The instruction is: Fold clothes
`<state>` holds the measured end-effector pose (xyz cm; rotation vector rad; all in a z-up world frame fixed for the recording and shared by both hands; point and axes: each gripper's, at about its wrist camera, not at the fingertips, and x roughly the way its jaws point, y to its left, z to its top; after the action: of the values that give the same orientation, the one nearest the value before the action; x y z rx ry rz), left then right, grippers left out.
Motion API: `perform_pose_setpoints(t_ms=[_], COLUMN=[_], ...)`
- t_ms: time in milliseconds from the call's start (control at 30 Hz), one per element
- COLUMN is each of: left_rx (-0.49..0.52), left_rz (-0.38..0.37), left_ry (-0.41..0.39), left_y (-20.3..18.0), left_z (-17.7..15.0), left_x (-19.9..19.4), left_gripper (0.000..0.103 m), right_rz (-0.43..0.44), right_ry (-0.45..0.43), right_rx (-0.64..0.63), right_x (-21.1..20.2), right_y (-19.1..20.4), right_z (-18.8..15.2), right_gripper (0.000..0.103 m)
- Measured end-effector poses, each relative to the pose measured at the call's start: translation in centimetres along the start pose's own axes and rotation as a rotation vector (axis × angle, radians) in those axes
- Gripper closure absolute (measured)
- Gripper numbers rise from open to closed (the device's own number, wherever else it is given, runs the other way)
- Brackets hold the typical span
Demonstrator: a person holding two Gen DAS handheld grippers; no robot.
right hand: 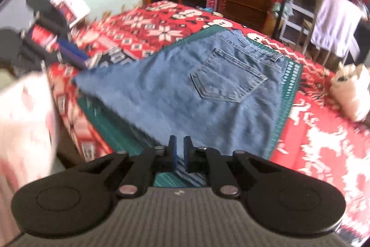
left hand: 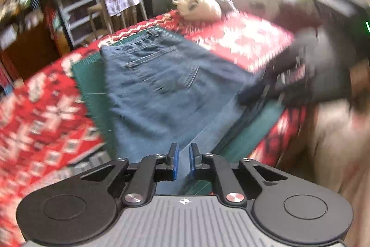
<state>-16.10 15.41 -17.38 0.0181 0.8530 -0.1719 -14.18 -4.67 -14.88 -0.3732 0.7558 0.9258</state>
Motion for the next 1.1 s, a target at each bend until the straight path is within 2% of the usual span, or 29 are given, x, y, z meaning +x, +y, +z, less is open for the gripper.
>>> perform_pose_setpoints(t_ms=[33, 133, 267, 333, 500, 667, 800, 833, 867, 900, 1000, 1100], left_rx=[-0.056, -0.131, -0.113, -0.139, -0.212, -0.278, -0.369, -0.402, -0.440, -0.472, -0.569, -0.612], left_rz=[-0.020, -0.036, -0.002, 0.014, 0.082, 0.079, 0.054, 0.043, 0.031, 0.025, 0.021, 0.000], left_ry=[-0.002, 0.026, 0.049, 0.049, 0.058, 0.057, 0.049, 0.044, 0.040, 0.039, 0.047, 0.062], left_y=[-0.1, -0.2, 0.0, 1.0, 3.8, 5.5, 6.8, 7.3, 7.7, 8.1, 9.4, 9.6], left_z=[0.1, 0.2, -1.0, -1.4, -2.8, -3.3, -3.5, -3.6, -3.8, -4.0, -4.9, -5.2], left_x=[0.9, 3.1, 3.9, 3.4, 2.1, 0.5, -1.8, -2.5, -3.2, -3.8, -5.1, -4.7], left_gripper=[0.097, 0.097, 0.100, 0.100, 0.100, 0.100, 0.093, 0.089, 0.086, 0.084, 0.079, 0.077], right_rz=[0.005, 0.026, 0.017, 0.009, -0.069, -0.144, -0.182, -0.189, -0.190, -0.185, -0.151, -0.103], right_ry=[-0.009, -0.024, -0.006, -0.001, 0.001, -0.006, -0.031, -0.036, -0.041, -0.043, -0.043, -0.037], right_rx=[0.030, 0.123, 0.162, 0.166, 0.272, 0.384, 0.490, 0.529, 0.568, 0.605, 0.700, 0.771], right_x=[0.6, 2.4, 4.5, 4.8, 2.8, 0.3, -2.0, -2.6, -3.1, -3.0, -3.0, -2.4], right_y=[0.3, 1.2, 2.4, 2.3, -1.1, -4.4, -6.6, -7.3, -8.0, -8.8, -10.5, -11.3], right_z=[0.2, 0.9, 0.8, 0.1, -1.9, -3.6, -4.2, -4.4, -4.7, -4.9, -5.7, -6.2], right_gripper=[0.097, 0.097, 0.097, 0.101, 0.103, 0.103, 0.103, 0.102, 0.096, 0.093, 0.093, 0.092])
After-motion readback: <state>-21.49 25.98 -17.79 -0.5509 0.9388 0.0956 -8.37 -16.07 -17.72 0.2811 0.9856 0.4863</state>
